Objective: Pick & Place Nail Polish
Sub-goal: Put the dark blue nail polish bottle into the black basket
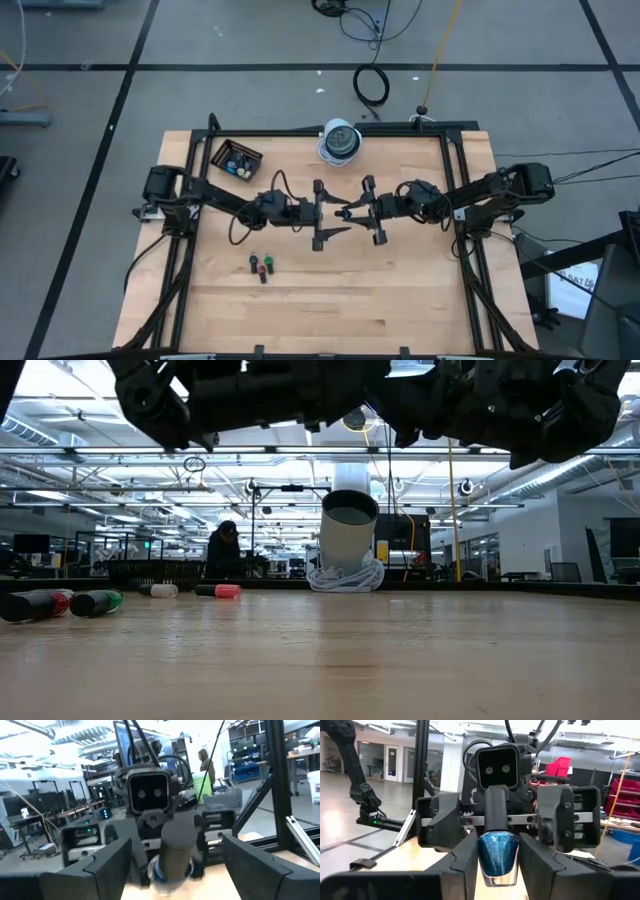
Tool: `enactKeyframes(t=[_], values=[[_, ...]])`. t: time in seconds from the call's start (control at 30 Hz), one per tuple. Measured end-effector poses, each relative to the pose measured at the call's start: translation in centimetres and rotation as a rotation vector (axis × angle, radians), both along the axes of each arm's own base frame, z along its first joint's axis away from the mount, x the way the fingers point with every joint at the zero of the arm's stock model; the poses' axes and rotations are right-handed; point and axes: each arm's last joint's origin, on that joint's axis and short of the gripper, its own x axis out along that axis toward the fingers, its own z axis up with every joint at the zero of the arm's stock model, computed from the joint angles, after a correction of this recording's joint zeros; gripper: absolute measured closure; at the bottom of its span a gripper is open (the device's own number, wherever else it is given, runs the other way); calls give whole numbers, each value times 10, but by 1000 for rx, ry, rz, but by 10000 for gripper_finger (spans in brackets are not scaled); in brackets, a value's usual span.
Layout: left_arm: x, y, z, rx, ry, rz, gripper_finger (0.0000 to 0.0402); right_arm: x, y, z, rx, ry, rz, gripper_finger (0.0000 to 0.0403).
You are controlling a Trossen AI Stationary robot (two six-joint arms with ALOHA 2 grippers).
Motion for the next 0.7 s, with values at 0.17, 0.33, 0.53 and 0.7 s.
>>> enactKeyframes(t=[0.17, 0.33, 0.53, 0.7], values=[[1, -1, 0, 16, -5, -14, 106, 0, 0, -1, -1, 15, 1, 296], [0, -1, 3, 16, -15, -17, 106, 0, 0, -1, -2, 14, -2, 296], [0, -1, 3, 16, -11, -18, 106, 0, 0, -1, -2, 14, -1, 296], [0, -1, 3, 20, -11, -16, 130, 0, 0, -2, -2, 17, -1, 296]])
